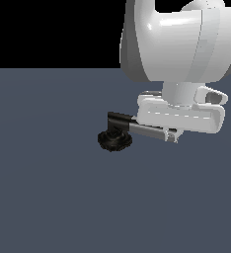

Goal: Turn on the faucet by rotating a designated handle.

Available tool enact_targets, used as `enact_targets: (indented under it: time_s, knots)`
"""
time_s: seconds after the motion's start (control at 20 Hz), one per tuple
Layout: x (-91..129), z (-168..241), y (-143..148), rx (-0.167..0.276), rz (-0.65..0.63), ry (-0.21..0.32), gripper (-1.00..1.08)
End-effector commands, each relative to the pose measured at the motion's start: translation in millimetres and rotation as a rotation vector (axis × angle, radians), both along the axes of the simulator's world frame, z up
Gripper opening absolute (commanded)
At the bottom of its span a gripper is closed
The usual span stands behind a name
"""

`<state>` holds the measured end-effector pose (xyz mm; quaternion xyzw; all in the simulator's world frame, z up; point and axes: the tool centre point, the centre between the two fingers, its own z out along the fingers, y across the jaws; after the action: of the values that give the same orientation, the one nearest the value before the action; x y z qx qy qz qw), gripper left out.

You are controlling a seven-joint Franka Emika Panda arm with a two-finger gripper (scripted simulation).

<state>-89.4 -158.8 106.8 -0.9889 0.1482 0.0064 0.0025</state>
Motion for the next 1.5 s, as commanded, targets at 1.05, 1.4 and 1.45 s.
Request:
enact_targets:
  time_s: [1.05,1.4,1.45]
  knots:
    - [75,1,-23,-0.003,-0.007,-0.005,-1.00]
    - [96,1,-30,-0.004,-0.010,-0.007,-1.00]
    - [99,1,-31,-0.004,-0.010,-0.007,-1.00]
